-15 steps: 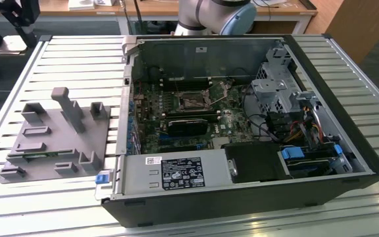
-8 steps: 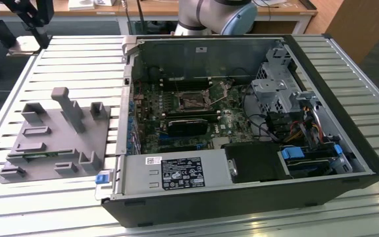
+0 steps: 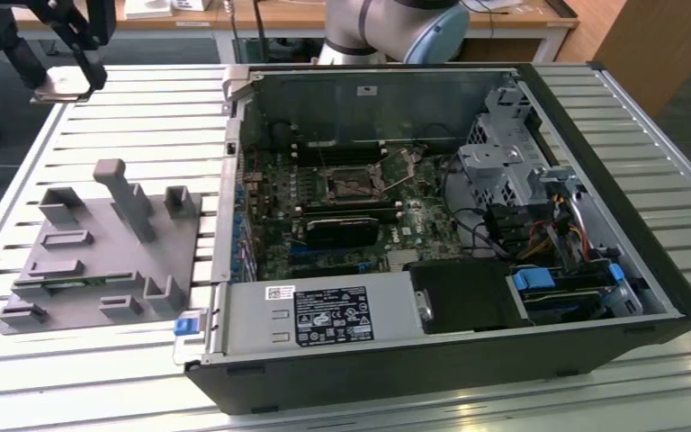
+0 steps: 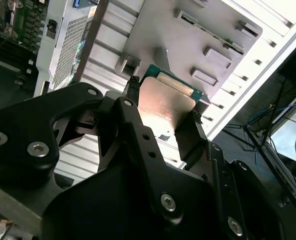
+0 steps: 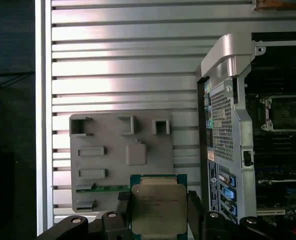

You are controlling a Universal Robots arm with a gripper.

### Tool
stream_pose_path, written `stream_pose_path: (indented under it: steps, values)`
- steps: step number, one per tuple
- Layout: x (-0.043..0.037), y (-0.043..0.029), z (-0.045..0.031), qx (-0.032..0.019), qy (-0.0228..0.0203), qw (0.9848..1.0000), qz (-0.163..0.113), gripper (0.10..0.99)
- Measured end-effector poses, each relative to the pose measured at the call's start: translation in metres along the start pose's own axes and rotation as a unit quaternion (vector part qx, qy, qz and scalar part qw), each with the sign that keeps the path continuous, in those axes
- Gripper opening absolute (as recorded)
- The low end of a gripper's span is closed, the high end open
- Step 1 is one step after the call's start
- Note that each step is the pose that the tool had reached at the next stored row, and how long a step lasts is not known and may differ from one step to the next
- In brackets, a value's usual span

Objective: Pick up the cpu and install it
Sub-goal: 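Pick up the cpu and move it towards the insertion slot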

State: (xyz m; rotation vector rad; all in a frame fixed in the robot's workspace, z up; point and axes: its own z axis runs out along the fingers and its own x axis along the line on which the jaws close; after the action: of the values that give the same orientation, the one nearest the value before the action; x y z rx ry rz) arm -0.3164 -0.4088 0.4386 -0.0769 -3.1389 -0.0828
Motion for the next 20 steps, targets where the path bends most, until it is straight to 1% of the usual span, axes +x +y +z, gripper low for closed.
stream_pose_path:
  steps: [6, 14, 16, 20]
  values:
    - [-0.0084, 0.0004, 0.0004, 0.0000, 0.0000, 1.0000, 0.000, 0.537]
    - [-0.0225, 0.0011, 0.0006, 0.0000, 0.0000, 1.0000, 0.000, 0.537]
    - [-0.0297, 0.0014, 0.0007, -0.0001, 0.0000, 1.0000, 0.000, 0.537]
    - [-0.0480, 0.0023, 0.0012, -0.0008, 0.0001, 1.0000, 0.000, 0.537]
